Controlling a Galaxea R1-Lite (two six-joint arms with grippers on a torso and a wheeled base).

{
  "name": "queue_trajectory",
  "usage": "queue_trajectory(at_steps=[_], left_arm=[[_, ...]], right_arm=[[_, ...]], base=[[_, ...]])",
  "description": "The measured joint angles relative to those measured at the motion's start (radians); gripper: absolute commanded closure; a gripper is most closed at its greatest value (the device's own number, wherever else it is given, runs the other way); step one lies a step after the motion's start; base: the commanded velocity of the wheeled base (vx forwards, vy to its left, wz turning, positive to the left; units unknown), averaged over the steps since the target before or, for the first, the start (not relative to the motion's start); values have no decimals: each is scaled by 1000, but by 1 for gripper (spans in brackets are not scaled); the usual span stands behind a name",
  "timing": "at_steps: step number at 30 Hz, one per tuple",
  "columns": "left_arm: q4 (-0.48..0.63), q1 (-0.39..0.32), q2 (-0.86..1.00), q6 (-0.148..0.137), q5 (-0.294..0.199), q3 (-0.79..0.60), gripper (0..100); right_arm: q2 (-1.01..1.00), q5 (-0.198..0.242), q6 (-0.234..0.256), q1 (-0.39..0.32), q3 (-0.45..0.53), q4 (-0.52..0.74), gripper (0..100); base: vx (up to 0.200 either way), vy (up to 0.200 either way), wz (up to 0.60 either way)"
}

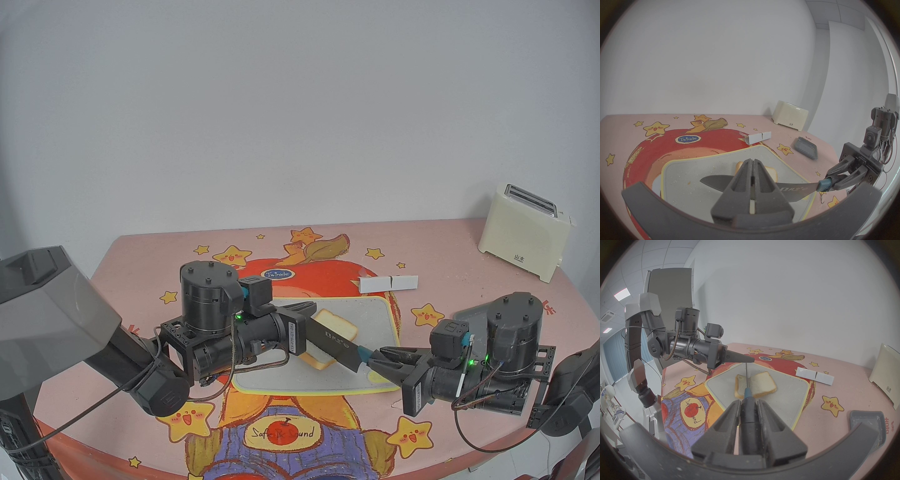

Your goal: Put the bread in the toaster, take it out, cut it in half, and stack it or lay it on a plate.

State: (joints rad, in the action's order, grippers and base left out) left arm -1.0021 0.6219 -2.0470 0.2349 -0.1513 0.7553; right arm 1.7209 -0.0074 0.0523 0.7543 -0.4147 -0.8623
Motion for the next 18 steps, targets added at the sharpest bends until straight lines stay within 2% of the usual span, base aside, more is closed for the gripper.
queue_trajectory(at_steps=[4, 18], left_arm=[[-31, 0, -2, 1, 0, 1, 100], [-34, -7, 16, 1, -1, -5, 100]], right_arm=[[-2, 1, 1, 0, -1, 0, 100], [-3, 1, 1, -1, -4, 1, 100]], base=[[0, 0, 0], [0, 0, 0]])
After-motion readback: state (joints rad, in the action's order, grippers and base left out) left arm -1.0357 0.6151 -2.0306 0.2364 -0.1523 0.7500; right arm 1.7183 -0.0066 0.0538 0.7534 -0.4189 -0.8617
